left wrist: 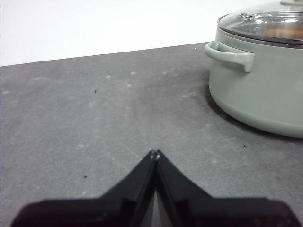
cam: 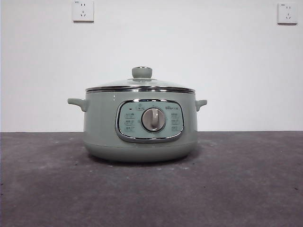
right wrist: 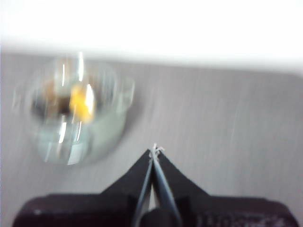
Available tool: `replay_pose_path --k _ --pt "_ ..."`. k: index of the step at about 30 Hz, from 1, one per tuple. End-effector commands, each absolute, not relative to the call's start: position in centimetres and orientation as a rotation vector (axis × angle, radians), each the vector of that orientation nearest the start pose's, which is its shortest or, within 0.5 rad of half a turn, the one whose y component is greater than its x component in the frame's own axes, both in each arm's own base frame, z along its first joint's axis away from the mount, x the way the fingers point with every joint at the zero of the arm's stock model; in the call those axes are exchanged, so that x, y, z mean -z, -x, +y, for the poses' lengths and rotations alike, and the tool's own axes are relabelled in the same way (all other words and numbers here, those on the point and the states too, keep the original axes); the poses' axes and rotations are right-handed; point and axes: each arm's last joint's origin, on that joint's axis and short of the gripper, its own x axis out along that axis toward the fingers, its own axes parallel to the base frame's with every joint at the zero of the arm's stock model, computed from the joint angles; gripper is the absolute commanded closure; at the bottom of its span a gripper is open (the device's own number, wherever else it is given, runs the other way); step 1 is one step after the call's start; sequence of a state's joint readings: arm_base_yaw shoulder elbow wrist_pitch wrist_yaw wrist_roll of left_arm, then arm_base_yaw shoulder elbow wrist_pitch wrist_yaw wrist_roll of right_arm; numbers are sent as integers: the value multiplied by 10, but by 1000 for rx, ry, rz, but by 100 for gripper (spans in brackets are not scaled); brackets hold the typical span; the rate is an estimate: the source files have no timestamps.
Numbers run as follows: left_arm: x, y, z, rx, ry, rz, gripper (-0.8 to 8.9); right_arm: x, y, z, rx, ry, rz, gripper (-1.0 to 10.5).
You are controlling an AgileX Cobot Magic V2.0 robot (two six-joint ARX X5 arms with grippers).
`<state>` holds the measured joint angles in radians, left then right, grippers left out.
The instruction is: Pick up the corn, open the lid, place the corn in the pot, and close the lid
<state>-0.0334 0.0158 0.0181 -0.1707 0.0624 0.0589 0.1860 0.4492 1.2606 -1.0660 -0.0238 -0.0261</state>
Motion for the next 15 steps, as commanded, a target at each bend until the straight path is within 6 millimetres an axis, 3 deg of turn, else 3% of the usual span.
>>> replay_pose_path --k 1,6,15 --pt "-149 -97 -5 93 -50 170 817 -395 -9 3 -181 69 143 946" --pt "-149 -97 -5 93 -50 171 817 -343 -35 4 -126 61 50 946" --pt "-149 -97 -5 93 -50 174 817 -239 -81 2 -79 50 47 946"
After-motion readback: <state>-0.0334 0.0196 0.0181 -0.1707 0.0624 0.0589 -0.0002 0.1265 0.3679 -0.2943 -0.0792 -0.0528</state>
